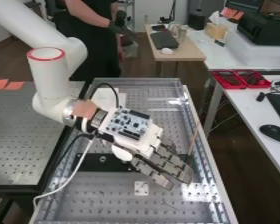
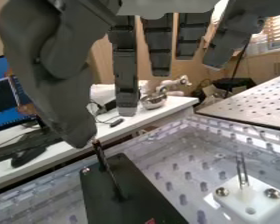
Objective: Grab the drill bit and place it in the clear container
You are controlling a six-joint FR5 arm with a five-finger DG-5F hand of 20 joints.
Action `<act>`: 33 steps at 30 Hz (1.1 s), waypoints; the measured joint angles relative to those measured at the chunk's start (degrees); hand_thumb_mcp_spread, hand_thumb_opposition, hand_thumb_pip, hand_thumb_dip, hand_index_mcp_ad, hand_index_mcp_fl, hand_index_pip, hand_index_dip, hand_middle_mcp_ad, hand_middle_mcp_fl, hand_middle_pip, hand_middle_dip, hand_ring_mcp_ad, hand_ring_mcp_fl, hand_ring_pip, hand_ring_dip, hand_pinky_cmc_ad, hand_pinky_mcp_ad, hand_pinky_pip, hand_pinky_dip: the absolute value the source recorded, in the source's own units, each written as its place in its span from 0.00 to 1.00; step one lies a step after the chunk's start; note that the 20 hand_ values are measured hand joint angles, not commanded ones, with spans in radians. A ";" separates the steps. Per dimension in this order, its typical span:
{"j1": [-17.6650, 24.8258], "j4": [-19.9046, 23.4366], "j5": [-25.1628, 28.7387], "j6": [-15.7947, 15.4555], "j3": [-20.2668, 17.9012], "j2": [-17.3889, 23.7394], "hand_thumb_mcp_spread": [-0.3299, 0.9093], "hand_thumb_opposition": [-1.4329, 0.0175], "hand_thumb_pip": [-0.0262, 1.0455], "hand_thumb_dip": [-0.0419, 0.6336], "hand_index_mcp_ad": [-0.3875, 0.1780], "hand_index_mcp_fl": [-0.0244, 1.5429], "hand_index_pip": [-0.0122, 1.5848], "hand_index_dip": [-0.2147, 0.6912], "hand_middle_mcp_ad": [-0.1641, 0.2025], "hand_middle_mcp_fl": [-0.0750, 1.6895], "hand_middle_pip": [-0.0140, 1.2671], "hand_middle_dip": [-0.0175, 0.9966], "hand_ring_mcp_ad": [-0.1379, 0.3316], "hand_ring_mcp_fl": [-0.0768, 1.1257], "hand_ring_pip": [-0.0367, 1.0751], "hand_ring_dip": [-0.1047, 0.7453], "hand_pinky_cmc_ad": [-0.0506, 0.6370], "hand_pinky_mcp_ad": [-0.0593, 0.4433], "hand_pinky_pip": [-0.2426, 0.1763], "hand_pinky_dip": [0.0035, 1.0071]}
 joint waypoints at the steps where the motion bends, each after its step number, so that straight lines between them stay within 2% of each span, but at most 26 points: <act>1: 0.00 -0.05 -0.01 0.00 0.08 -0.08 0.50 0.37 0.70 0.41 0.75 0.17 0.67 0.18 0.86 0.16 0.11 0.11 0.58 0.05 0.12 0.08 0.50 0.48 0.33 0.28; 3: 0.00 -0.73 -0.14 -0.01 0.59 -0.48 0.50 0.37 0.70 0.44 0.74 0.17 0.69 0.18 0.86 0.15 0.11 0.12 0.57 0.05 0.13 0.08 0.51 0.47 0.33 0.28; 12: 0.26 -1.10 -1.22 -1.12 1.40 -1.45 0.50 0.37 0.70 0.44 0.73 0.17 0.77 0.19 0.87 0.14 0.11 0.13 0.54 0.05 0.12 0.08 0.51 0.47 0.33 0.26; 14: 0.33 -1.06 -1.28 -1.05 1.81 -1.80 0.50 0.37 0.70 0.44 0.73 0.14 0.79 0.19 0.88 0.14 0.11 0.13 0.54 0.05 0.12 0.08 0.51 0.47 0.33 0.25; 16: 0.35 -1.53 -1.42 -0.89 2.21 -2.06 0.50 0.37 0.70 0.44 0.73 0.09 0.82 0.23 0.83 0.14 0.11 0.13 0.52 0.05 0.12 0.08 0.51 0.48 0.33 0.25; 19: 0.37 -2.32 -1.52 -0.56 2.65 -2.35 0.51 0.37 0.70 0.44 0.73 0.06 0.85 0.29 0.83 0.13 0.11 0.14 0.53 0.05 0.13 0.08 0.51 0.47 0.33 0.25; 22: 0.37 -1.06 -1.74 -0.05 2.29 -2.36 0.52 0.37 0.70 0.44 0.73 0.02 0.88 0.34 0.83 0.13 0.11 0.14 0.51 0.05 0.13 0.08 0.50 0.48 0.33 0.23; 26: 0.34 0.65 -1.64 0.65 1.53 -2.23 0.52 0.37 0.70 0.44 0.73 0.01 0.92 0.41 0.82 0.13 0.11 0.16 0.51 0.05 0.13 0.08 0.50 0.48 0.33 0.23; 28: 0.32 0.60 -1.47 1.01 1.46 -2.21 0.52 0.37 0.70 0.44 0.73 0.01 0.95 0.49 0.82 0.13 0.11 0.17 0.51 0.05 0.13 0.08 0.50 0.48 0.33 0.23; 33: 0.24 1.29 -1.77 1.51 0.95 -2.06 0.52 0.37 0.71 0.44 0.73 0.01 0.98 0.62 0.82 0.15 0.11 0.18 0.51 0.05 0.13 0.09 0.50 0.47 0.33 0.23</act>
